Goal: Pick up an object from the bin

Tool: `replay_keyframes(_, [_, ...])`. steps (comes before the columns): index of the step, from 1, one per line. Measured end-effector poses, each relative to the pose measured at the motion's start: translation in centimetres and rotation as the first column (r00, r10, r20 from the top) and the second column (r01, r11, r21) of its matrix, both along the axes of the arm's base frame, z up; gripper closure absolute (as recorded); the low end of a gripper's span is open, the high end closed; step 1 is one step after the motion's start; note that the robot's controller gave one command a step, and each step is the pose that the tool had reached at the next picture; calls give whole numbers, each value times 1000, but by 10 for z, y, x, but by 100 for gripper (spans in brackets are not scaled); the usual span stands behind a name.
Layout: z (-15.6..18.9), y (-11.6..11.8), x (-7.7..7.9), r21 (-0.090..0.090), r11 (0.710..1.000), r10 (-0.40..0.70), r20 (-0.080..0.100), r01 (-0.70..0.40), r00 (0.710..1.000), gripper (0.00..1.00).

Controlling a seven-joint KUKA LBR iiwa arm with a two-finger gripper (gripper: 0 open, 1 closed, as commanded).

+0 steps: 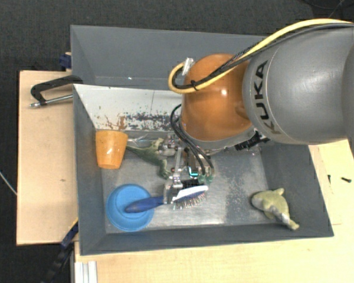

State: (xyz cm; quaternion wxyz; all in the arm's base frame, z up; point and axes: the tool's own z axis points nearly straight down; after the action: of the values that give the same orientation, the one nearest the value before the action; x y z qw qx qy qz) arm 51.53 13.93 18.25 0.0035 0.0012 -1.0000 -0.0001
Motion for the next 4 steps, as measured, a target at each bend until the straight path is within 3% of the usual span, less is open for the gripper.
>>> replay_keyframes(1, [-112,-78,3,3,993,119,14,-119,993,0])
replay_keyframes(2, [-107,-76,6,3,993,121,25,-121,992,100])
replay_keyframes(3, [-109,-77,4,2,993,120,16,-120,993,0])
replay_keyframes(4, [-107,-76,7,3,993,120,28,-120,992,100])
